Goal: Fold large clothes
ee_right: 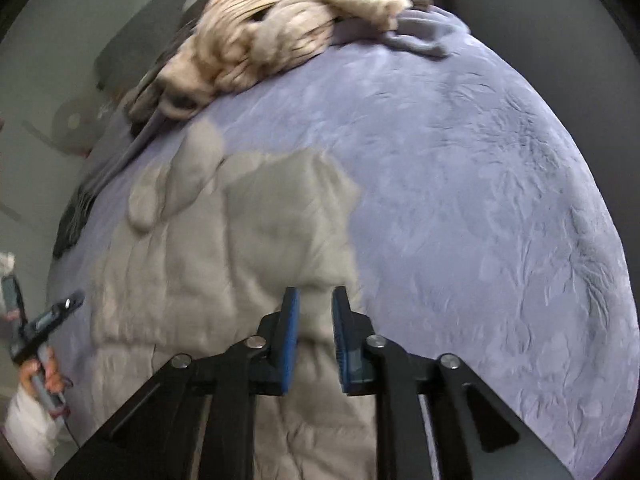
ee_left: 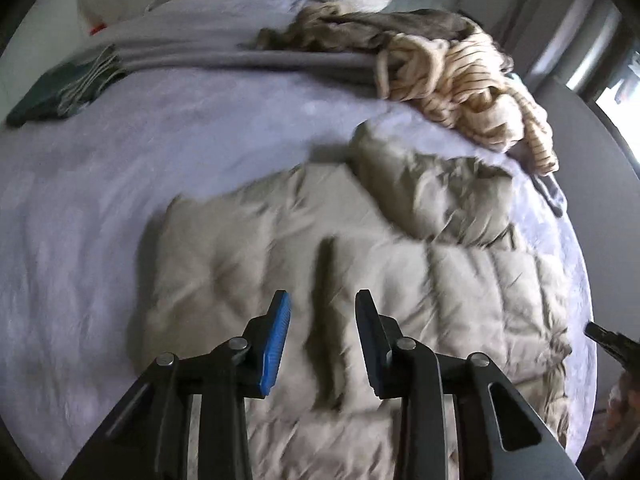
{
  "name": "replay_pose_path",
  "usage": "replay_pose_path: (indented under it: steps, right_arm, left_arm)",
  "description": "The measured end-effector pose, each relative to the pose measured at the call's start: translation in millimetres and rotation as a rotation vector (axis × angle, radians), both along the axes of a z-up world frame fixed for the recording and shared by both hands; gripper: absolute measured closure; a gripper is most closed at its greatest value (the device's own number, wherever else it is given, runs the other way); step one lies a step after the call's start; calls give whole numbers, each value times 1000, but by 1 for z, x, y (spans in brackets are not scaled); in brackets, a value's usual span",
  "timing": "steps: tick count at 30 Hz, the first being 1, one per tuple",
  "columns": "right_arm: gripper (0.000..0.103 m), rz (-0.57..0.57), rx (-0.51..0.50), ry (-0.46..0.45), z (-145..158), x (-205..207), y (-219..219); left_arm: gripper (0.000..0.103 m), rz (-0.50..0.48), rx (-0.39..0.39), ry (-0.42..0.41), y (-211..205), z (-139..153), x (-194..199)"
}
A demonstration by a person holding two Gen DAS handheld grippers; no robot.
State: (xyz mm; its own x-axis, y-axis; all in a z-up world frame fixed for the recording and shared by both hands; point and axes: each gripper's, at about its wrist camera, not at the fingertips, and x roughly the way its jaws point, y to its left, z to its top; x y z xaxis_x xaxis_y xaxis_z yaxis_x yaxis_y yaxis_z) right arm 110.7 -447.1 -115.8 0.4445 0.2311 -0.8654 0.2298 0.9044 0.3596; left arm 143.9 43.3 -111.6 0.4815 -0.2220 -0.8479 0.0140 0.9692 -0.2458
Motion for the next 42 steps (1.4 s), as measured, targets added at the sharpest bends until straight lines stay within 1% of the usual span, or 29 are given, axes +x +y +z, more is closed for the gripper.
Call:
replay_pose_path:
  steps: [1, 3, 5, 6, 7, 8, 9, 10, 11, 13, 15, 17, 18, 19, 22, 25, 26, 27, 29, 33, 34, 35, 36, 38, 41, 42]
  right_arm:
    - [85, -19, 33, -1, -4, 4, -8]
    - [85, -28, 68, -13, -13, 27, -10]
    - [85, -10, 82, -26, -21, 52, -2]
    - [85, 4, 76, -24, -26, 56, 0]
    - [85, 21, 55, -12, -33, 64, 7]
    - [86, 30, 32, 4, -41, 67, 14]
    - [90, 42, 16, 22, -52, 70, 17]
    - [90, 57, -1, 40, -63, 72, 20]
    - [90, 65, -13, 46, -70, 72, 22]
    - [90, 84, -50, 26, -80, 71, 26]
    - [90, 104, -99, 9, -78, 68, 31]
    - [86, 124, -158, 7, -69, 61, 37]
    - [85, 132, -186, 7, -64, 56, 39]
    - [85, 141, -212, 3, -58, 49, 40]
    - [80, 160, -286, -16, -44, 19, 39]
    - [68, 159, -322, -9, -41, -9, 31]
    - [63, 160, -325, -4, -43, -14, 30]
    - [60, 157, -324, 4, -45, -19, 28]
    - [59, 143, -301, 18, -50, -20, 24]
    - [59, 91, -227, 41, -44, -18, 14]
    - [59, 81, -206, 43, -40, -21, 12]
    - [56, 71, -179, 47, -35, -25, 8]
    - [51, 64, -165, 50, -32, -27, 6]
    - [47, 43, -111, 62, -26, -37, 2]
    - [46, 25, -38, 86, -22, -51, 1]
    - [45, 24, -22, 95, -21, -55, 2]
  left_arm:
    - [67, -18, -5, -4, -9, -1, 6]
    - [67, -40, -8, 5, -28, -8, 15]
    - [67, -49, 55, 31, -45, -28, 23]
    - [67, -46, 107, 60, -51, -42, 27]
    - [67, -43, 133, 95, -52, -58, 28]
    - [67, -40, 121, 105, -52, -66, 28]
    - [67, -34, 101, 97, -49, -71, 26]
    - [67, -32, 93, 88, -48, -74, 24]
    - [67, -33, 97, 87, -49, -74, 23]
    - [67, -40, 128, 87, -54, -73, 24]
    - [67, -40, 146, 86, -55, -72, 24]
    - [67, -36, 146, 84, -55, -73, 24]
    - [67, -32, 146, 83, -55, -73, 23]
    - [67, -27, 149, 82, -56, -73, 24]
    - [67, -16, 161, 76, -58, -75, 22]
    - [66, -15, 182, 69, -62, -75, 21]
    - [66, -18, 191, 67, -62, -76, 21]
    - [66, -20, 196, 66, -63, -76, 20]
    - [66, -21, 205, 66, -63, -74, 21]
    - [66, 31, 196, 84, -58, -58, 16]
    - [66, 39, 199, 84, -55, -52, 12]
    - [66, 41, 203, 83, -52, -46, 6]
    - [66, 41, 205, 85, -50, -43, 2]
    - [66, 35, 206, 98, -46, -35, -11]
    - [66, 25, 201, 122, -44, -24, -35]
    - [53, 24, 200, 128, -44, -21, -43]
